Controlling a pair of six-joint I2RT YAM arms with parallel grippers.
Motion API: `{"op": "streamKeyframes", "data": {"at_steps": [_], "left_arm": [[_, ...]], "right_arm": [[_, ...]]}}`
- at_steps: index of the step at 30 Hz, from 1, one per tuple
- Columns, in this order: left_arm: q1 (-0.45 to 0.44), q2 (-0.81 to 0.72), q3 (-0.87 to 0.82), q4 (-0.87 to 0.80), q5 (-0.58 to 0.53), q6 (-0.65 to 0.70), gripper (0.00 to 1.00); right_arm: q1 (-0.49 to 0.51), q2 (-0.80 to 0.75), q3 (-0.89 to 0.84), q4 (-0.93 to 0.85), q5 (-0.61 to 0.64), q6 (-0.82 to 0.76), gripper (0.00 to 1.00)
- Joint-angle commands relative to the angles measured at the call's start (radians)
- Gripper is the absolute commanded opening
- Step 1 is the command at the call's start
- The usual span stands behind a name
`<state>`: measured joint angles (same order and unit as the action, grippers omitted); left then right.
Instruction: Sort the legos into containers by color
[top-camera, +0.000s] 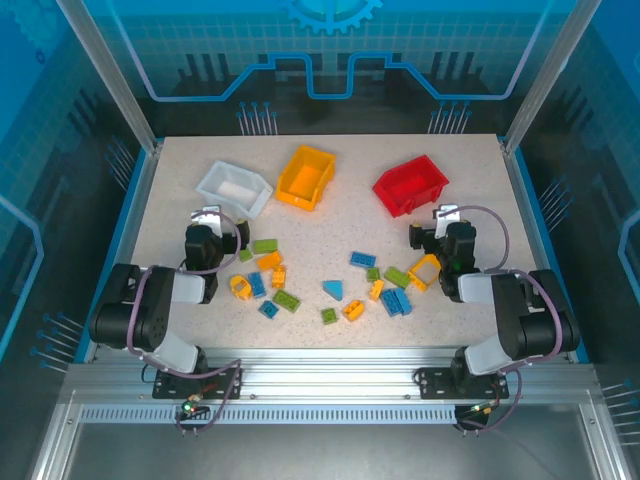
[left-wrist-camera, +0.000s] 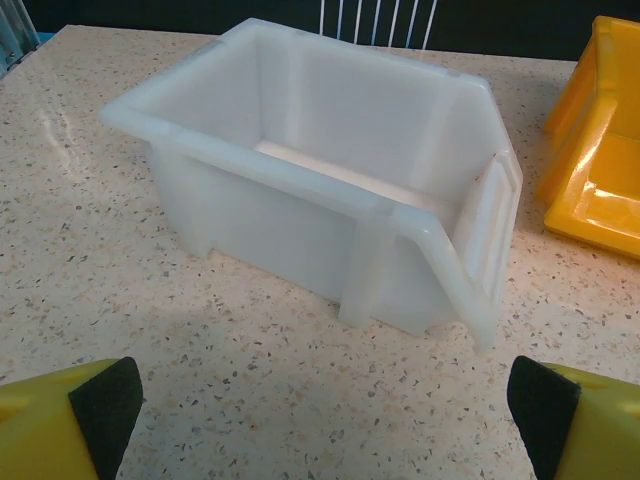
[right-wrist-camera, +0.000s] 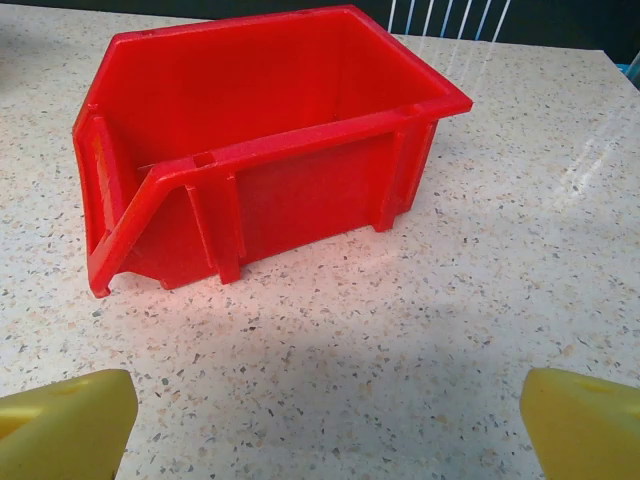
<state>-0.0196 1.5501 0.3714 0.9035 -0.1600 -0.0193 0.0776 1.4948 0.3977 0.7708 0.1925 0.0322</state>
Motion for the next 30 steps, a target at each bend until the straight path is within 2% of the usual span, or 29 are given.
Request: {"op": "streamKeyframes", "data": {"at_steps": [1,24,25,27,30], "left_arm": [[0.006,-0.001,0.003,0.029,-0.01,-0.001,0.99],[0.004,-0.005,-0.011,0.053,-0.025,-0.003,0.99],[-0.007,-0.04,-0.038,0.082,-0.048,0.007,0.99],[-0.058,-0.201,-0.077,0.021,-0.124,0.042,0.99],[-0.147,-0.556,-0.03,-0.286,-0.148,0.039,0.99]], "right_arm": [[-0.006,0.005,0.014,0.018,-0.013,-0.002,1.0],[-0.006,0.002,0.011,0.029,-0.012,-0.006,1.0],[-0.005,-0.038,0.021,-0.028,-0.014,-0.005,1.0],[0.016,-0.173,0.068,-0.207,0.021,-0.02,1.0],[0.095,-0.443,0.126,-0.366,0.091,-0.043,1.0]]}}
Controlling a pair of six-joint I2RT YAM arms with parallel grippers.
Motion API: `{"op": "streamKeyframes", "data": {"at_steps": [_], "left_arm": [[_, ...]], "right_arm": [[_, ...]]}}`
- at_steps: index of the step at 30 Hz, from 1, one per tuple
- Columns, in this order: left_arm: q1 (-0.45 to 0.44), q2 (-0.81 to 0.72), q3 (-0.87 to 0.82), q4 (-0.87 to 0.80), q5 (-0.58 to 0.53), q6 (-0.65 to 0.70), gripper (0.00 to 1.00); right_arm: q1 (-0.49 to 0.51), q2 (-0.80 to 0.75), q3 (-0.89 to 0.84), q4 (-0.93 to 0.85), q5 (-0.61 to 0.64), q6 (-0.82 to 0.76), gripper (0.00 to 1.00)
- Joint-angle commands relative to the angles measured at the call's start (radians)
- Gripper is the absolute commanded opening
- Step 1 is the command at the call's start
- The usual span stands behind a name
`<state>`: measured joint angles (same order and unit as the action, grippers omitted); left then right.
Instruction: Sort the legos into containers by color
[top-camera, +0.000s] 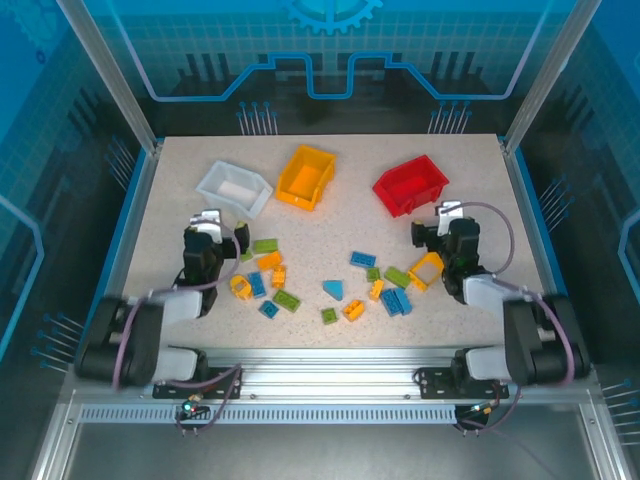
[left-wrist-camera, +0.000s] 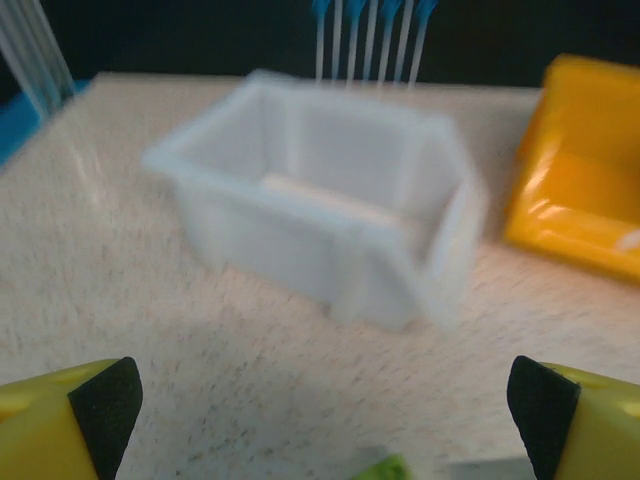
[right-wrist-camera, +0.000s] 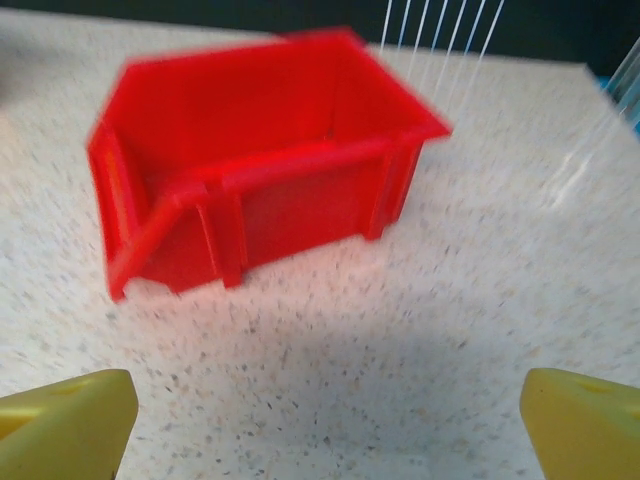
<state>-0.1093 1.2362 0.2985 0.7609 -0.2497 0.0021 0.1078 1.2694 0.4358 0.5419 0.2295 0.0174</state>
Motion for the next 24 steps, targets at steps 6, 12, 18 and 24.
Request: {"op": "streamKeyframes", "data": {"at_steps": [6,12,18,24], "left_arm": [[-0.123,-0.477,0.459,-1.098,-0.237,-0.589,0.99],[0.054,-0.186,0.699,-1.431,0.105,-0.73,0.99],[0.085,0.141,0.887,-1.521,0.146,-0.706,0.99],[0.094,0.331,0.955,-1.452,0.142,-0.724,0.93]], "right_arm": [[0.097,-0.403,0.46,-0.865,0.077,0.66,1.0],[0.245,-0.137,0.681,-0.998,-0.062,0.675,0.83],[0.393,0.268,0.969,-1.068,-0.114,0.66,0.81],[0.402,0.617,1.223,-1.077,-0.203,0.703,0.77]]}}
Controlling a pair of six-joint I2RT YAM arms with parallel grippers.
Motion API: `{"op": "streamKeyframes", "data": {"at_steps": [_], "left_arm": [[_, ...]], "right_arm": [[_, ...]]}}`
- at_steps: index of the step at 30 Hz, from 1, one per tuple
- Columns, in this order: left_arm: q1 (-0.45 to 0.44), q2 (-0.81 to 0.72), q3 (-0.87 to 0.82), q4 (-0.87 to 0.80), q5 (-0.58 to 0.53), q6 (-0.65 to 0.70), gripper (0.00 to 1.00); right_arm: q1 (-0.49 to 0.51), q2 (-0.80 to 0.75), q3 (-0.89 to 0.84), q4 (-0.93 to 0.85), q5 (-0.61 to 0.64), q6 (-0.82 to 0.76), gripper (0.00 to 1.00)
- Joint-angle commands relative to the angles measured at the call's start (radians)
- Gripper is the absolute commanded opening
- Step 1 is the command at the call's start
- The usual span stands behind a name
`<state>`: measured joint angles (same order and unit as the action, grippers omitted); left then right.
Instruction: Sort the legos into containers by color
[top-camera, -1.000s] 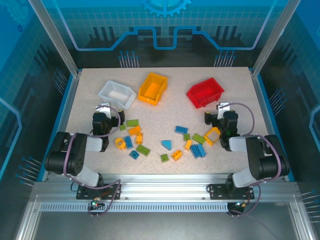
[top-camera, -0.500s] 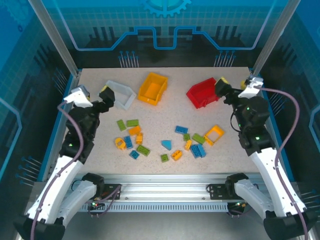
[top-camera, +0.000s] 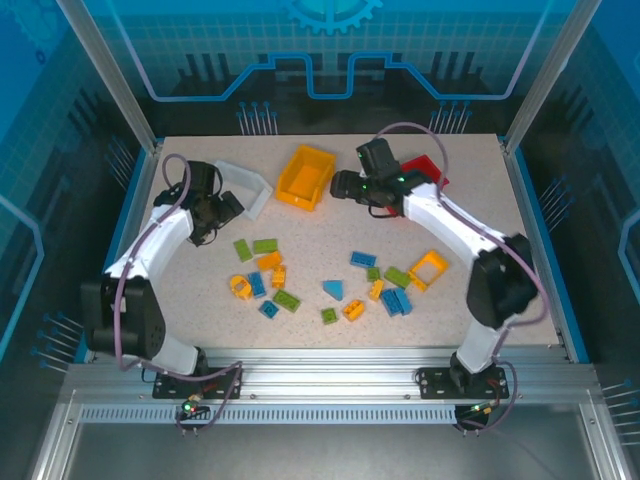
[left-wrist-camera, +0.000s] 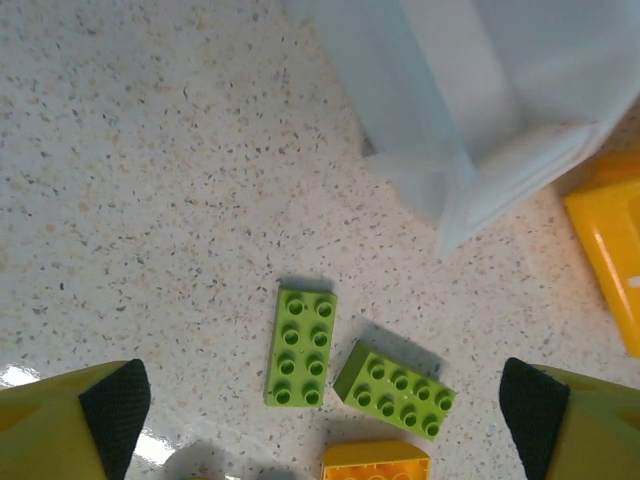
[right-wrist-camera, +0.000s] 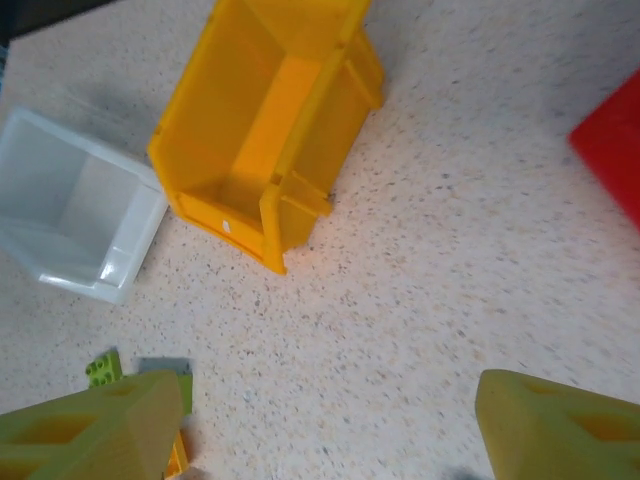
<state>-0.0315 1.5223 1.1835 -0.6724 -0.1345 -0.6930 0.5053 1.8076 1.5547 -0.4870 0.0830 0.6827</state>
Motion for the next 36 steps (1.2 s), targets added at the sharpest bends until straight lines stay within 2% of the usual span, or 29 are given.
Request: {"op": "streamKeyframes", "data": {"at_steps": [1,11,18,24,28,32,36], "left_arm": [[0.018,0.072,0.083,-0.005,0.025,-0.029,0.93],[0.041,0.248,0.175,0.053,0.011,-0.002,0.85],[0.045,0.313,0.208,0.074,-0.004,0.021,0.8],[0.048,0.364,0.247,0.066,-0.026,0.063,0.64],[0.047,0.376,0.249,0.078,-0.031,0.106,0.48],[0.042,0.39,0.26,0.076,-0.024,0.185,0.31],[0.026,0.401,0.274,0.058,-0.032,0.26,0.16]], "right_arm": [[0.004,0.131,0.149,-0.051,-0.063,0.042,0.77],[0.001,0.537,0.591,-0.184,-0.065,0.046,0.69],[-0.008,0.705,0.8,-0.268,-0.05,0.052,0.6],[-0.014,0.765,0.868,-0.317,-0.01,0.054,0.47],[-0.013,0.76,0.875,-0.371,0.056,0.038,0.31],[-0.016,0.695,0.797,-0.381,0.119,-0.006,0.18],[-0.017,0.598,0.667,-0.363,0.172,-0.061,0.16]]}}
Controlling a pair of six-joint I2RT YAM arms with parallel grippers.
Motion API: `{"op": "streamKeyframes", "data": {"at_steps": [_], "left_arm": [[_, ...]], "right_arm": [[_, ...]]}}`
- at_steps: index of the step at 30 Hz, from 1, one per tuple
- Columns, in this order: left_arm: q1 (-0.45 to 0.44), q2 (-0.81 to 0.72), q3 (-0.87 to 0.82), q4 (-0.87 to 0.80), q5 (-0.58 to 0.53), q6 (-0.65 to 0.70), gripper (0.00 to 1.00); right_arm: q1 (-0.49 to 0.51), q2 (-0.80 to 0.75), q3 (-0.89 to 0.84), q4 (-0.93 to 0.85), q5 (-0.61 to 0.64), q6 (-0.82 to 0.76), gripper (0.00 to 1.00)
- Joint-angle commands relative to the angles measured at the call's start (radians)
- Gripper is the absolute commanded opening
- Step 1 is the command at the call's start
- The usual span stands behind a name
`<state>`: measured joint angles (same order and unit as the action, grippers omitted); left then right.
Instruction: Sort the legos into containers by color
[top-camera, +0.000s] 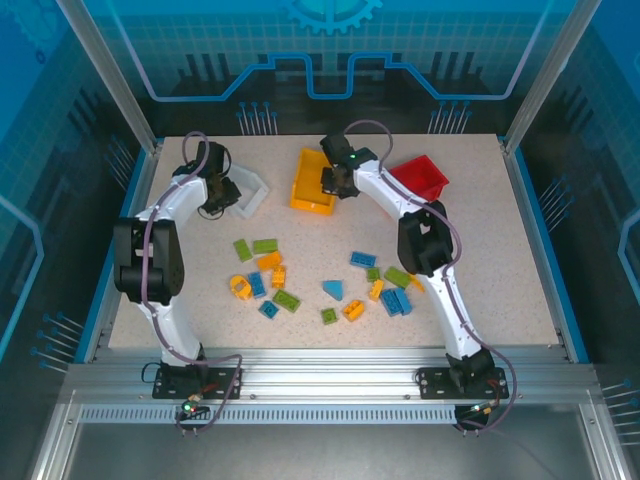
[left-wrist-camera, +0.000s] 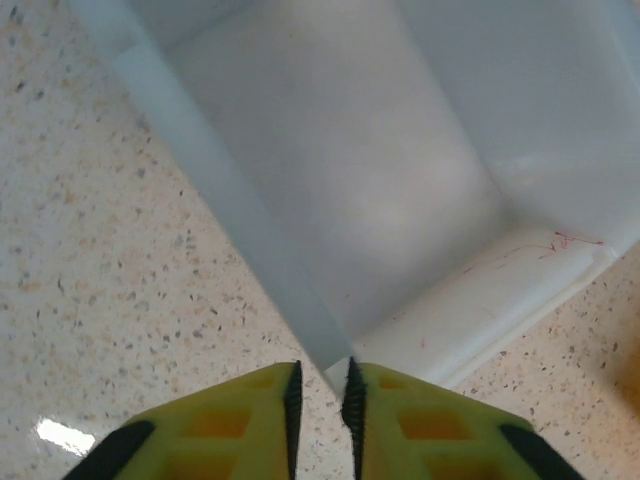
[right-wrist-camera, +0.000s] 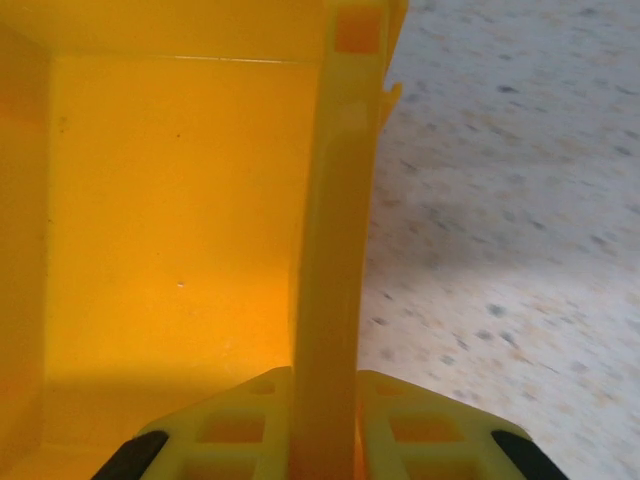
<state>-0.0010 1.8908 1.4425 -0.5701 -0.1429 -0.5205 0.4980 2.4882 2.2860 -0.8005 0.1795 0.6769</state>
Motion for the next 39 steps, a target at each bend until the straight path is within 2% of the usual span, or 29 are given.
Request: {"op": "streamKeyframes", "data": {"at_steps": [1,4,7,8,10,12,14,17,25,32,35,39], "left_arm": [[-0.013,0.035,0.017,-0.046,-0.026,0.111,0.11],[-0.041,0.04,0.029,-0.062,-0.043,0.158,0.04],[-0.059,0.038,0.038,-0.084,-0.073,0.165,0.04],[-0.059,0.03,0.036,-0.09,-0.079,0.152,0.1],[-0.058,0.002,0.03,-0.104,-0.099,0.116,0.33],[-0.056,-0.038,0.025,-0.119,-0.105,0.066,0.45],[-0.052,-0.088,0.016,-0.131,-0.108,0.005,0.63],[-0.026,-0.129,0.006,-0.15,-0.086,-0.11,0.71],[0.048,-0.084,0.001,-0.097,0.059,-0.437,0.76],[0.053,0.06,0.093,-0.084,0.113,-0.57,0.78],[0.053,0.105,0.115,-0.081,0.125,-0.575,0.7],[0.053,0.11,0.113,-0.08,0.098,-0.525,0.51]], "right_arm": [[-0.012,-0.118,-0.112,-0.04,0.095,-0.068,0.15],[-0.015,-0.235,-0.255,0.011,0.135,-0.102,0.15],[-0.021,-0.319,-0.356,0.039,0.155,-0.123,0.16],[-0.024,-0.337,-0.376,0.041,0.159,-0.127,0.16],[-0.026,-0.357,-0.4,0.048,0.156,-0.133,0.16],[-0.026,-0.362,-0.408,0.05,0.149,-0.135,0.15],[-0.023,-0.358,-0.406,0.056,0.137,-0.136,0.14],[-0.017,-0.338,-0.385,0.058,0.126,-0.143,0.14],[-0.012,-0.302,-0.339,0.049,0.111,-0.158,0.11],[-0.005,-0.3,-0.354,0.064,0.091,-0.162,0.1],[0.003,-0.3,-0.365,0.07,0.086,-0.163,0.1],[0.008,-0.299,-0.369,0.066,0.097,-0.165,0.1]]}}
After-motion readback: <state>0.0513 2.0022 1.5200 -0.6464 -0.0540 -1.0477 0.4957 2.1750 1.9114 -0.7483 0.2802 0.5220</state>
